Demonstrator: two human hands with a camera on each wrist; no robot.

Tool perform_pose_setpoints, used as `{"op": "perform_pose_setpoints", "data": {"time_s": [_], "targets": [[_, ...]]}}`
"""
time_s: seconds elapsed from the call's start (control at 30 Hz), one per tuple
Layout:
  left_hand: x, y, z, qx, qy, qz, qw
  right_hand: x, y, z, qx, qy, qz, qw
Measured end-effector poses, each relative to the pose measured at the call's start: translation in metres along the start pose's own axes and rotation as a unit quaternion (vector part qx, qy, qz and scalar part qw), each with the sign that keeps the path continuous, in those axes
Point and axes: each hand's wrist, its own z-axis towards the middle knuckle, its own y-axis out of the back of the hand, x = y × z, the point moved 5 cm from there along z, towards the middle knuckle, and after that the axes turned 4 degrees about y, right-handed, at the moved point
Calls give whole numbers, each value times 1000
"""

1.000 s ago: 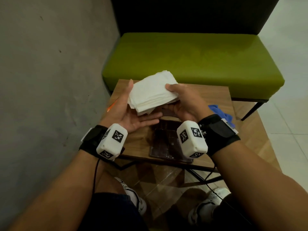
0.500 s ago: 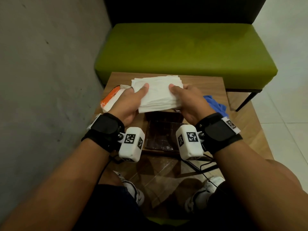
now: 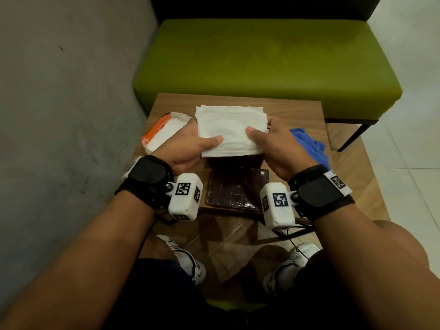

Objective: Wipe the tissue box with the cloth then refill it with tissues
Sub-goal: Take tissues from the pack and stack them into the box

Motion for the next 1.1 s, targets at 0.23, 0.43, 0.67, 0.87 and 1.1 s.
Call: {"op": "perform_pose_setpoints", "data": {"time_s": [0.23, 0.43, 0.67, 0.87, 1.1], "targets": [[-4, -4, -14, -49, -98, 78, 991, -7, 13, 6, -63, 10, 4, 998], [-16, -3, -18, -47, -151, 61, 986, -3, 15, 6, -60, 28, -29, 997], [-10, 7, -4, -58, -112, 65, 990, -2, 21, 5, -29, 58, -60, 996], [-7, 7, 0, -43, -82, 44, 995, 10, 32, 5, 83, 66, -49, 993], [-9, 4, -1, -30, -94, 69, 993, 12, 30, 6, 111, 25, -2, 993]]}}
